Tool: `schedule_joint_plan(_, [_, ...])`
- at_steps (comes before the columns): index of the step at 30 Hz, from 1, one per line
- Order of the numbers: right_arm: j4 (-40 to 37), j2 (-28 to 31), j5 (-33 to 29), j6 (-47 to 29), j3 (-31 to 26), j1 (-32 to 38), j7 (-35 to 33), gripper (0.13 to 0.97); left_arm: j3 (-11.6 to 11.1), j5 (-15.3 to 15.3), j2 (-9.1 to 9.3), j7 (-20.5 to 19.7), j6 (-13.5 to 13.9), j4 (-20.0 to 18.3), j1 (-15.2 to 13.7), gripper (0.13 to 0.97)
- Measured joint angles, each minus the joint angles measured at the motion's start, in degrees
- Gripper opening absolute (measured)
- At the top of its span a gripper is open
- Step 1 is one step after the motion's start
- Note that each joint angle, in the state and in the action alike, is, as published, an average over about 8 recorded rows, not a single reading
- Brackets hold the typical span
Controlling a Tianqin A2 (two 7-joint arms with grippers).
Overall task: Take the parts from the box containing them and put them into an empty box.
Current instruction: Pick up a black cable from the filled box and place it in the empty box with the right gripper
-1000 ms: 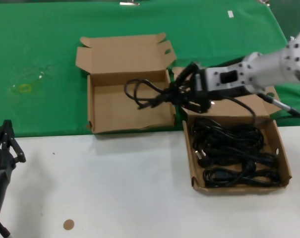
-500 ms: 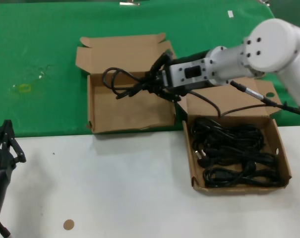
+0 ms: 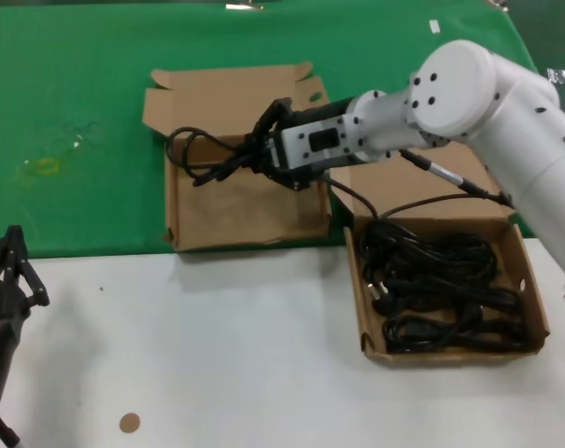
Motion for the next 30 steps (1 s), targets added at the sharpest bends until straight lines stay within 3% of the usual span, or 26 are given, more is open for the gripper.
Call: schedule_joint_plan(30, [-21.76,-8.61,5.14,3.78,2.65,6.01,-14.61,0.226,0.0,0.0,0.0,0.0,0.0,0.0,0.0,0.152])
